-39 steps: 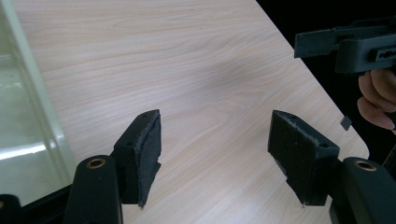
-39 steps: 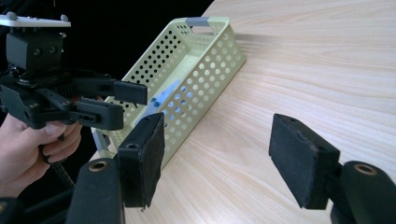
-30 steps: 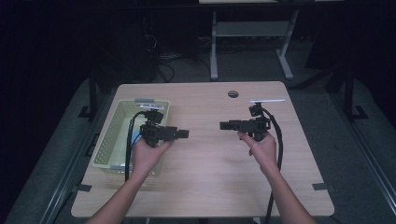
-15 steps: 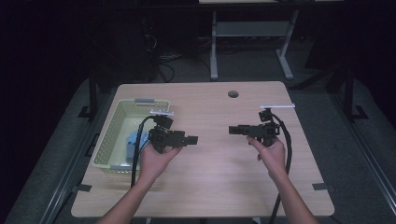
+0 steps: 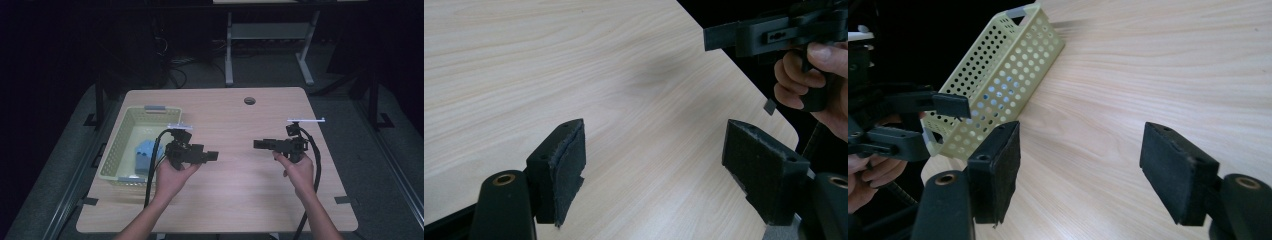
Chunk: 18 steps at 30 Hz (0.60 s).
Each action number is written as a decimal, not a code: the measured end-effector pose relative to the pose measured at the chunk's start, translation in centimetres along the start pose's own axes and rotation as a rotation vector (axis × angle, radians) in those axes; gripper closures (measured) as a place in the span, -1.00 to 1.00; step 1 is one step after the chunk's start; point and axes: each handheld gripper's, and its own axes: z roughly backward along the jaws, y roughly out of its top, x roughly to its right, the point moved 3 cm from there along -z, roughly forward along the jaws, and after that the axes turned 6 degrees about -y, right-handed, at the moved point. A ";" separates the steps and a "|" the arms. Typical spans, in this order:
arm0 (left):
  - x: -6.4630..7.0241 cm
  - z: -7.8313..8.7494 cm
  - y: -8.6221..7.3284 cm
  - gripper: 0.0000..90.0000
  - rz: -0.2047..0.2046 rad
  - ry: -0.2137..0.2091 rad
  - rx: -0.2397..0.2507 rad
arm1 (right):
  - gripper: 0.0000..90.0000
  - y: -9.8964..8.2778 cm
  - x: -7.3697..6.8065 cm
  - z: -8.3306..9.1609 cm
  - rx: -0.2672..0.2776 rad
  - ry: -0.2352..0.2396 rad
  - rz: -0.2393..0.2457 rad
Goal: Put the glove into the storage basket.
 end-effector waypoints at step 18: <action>1.1 -1.8 -1.8 -0.45 -0.021 -0.039 0.002 | -0.31 -2.4 2.7 1.7 0.004 -0.024 -0.031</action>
